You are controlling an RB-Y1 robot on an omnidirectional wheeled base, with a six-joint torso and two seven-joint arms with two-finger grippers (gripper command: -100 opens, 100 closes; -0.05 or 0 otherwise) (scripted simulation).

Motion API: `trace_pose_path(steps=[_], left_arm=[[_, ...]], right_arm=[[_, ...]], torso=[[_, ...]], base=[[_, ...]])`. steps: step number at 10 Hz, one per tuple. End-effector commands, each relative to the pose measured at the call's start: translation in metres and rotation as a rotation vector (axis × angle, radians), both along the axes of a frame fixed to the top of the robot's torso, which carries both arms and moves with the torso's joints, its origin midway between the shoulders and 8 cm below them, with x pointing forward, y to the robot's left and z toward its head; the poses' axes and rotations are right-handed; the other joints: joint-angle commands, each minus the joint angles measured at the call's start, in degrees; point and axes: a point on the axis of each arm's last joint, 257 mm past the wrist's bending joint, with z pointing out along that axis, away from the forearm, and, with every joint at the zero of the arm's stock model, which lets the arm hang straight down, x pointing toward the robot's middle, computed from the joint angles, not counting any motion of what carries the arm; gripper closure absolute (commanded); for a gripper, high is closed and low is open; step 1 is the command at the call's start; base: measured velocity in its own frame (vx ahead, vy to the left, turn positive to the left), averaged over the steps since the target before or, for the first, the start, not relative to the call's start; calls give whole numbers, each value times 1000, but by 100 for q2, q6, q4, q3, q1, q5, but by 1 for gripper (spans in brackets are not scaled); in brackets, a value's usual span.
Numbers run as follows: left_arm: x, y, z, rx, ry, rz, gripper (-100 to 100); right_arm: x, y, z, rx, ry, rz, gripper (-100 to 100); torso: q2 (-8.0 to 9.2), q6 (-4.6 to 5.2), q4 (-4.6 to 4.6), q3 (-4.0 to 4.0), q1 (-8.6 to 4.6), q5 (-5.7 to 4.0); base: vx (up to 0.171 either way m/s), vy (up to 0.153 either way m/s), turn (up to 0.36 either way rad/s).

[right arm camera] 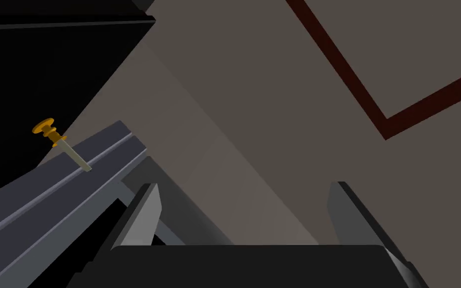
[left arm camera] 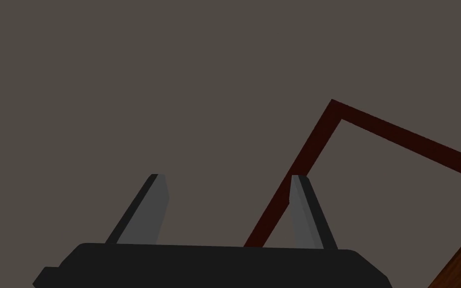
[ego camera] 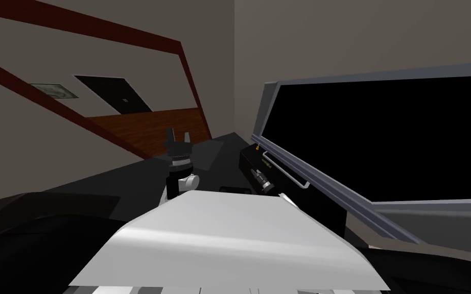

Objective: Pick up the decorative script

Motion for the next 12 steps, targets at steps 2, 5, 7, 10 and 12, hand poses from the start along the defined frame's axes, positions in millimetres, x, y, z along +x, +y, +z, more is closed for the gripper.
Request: trace_pose_path(steps=[2,5,7,10,12], left_arm=[[0,0,0,0,0,0,0],[0,0,0,0,0,0,0],[0,0,0,0,0,0,0],[0,0,0,0,0,0,0],[0,0,0,0,0,0,0]], right_arm=[[-10,-12,-38,-130,58,40,-100],[-30,-41,-86,-295,138,83,-100],[-40,-60,-107,-377,175,103,-100],[-59,-98,-141,-532,239,143,-100],[-73,-135,-162,-670,284,183,-100]], torso=[[1,5,0,0,-1,0],[-6,9,-2,-4,-6,-1],[-11,2,-2,-6,-7,-1],[-17,2,-3,-9,-14,-3],[-14,6,-3,-8,-8,-1]], base=[[19,-12,200],[34,-21,220],[43,-29,216],[50,-41,193],[47,-36,209]])
